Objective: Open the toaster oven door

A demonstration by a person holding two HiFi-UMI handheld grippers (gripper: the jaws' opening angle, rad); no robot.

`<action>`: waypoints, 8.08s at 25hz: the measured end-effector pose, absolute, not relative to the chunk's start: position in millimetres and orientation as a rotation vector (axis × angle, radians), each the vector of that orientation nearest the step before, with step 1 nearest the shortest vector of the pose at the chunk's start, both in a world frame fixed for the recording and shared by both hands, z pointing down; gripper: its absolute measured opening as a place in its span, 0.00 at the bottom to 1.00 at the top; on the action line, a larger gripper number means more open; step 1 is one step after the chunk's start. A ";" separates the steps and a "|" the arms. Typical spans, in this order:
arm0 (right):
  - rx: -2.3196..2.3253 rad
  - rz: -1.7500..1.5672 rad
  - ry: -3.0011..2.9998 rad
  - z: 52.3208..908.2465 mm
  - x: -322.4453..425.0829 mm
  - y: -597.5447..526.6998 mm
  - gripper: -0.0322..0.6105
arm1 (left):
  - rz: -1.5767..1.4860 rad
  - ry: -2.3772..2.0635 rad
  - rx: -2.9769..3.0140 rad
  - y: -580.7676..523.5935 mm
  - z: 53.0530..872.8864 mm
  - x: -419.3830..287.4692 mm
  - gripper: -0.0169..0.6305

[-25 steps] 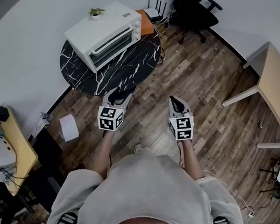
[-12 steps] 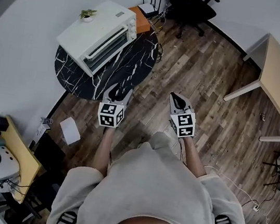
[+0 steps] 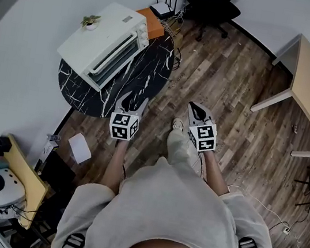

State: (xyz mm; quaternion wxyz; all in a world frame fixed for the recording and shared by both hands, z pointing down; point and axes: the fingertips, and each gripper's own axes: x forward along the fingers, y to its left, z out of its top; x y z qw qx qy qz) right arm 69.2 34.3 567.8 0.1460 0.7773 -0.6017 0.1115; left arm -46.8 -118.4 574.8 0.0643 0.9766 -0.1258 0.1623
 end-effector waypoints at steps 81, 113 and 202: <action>1.595 0.230 -2.246 568.3 139.7 -267.6 0.07 | 0.492 -0.910 2.718 -300.1 585.2 25.8 0.39; 1.027 0.138 -2.507 584.6 90.8 -307.7 0.07 | 0.165 -1.435 2.304 -310.9 577.4 -37.1 0.39; 1.085 0.160 -2.478 587.7 125.9 -271.2 0.07 | -1.025 -0.930 1.458 -330.1 586.9 -50.1 0.20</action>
